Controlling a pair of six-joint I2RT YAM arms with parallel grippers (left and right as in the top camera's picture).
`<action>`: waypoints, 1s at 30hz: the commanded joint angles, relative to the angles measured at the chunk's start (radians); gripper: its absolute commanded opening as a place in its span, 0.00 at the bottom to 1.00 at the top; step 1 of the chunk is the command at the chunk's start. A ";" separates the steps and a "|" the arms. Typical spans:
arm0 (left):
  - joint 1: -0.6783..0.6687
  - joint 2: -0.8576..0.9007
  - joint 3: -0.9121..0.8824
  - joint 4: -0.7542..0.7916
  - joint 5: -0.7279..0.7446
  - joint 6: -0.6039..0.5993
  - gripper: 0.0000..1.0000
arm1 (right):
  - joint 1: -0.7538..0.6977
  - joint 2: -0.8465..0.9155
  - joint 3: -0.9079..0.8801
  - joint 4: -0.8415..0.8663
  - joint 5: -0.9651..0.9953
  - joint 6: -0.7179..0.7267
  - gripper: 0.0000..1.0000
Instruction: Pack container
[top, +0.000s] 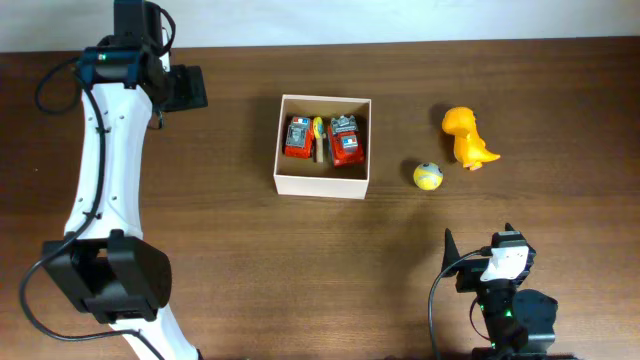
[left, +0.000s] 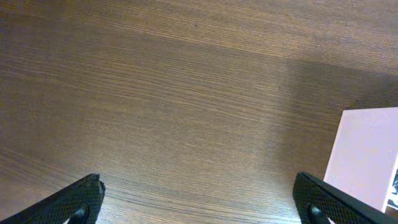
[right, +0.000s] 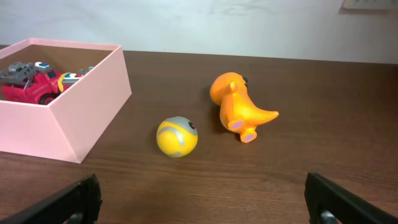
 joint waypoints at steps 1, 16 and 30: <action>0.002 -0.027 0.018 -0.001 0.013 -0.012 0.99 | 0.005 -0.010 -0.007 0.000 -0.009 -0.006 0.99; 0.002 -0.027 0.018 -0.001 0.028 -0.012 0.99 | 0.005 -0.010 -0.007 0.009 -0.005 -0.007 0.98; 0.002 -0.027 0.018 -0.001 0.028 -0.012 0.99 | 0.005 0.030 0.121 0.070 -0.048 0.245 0.99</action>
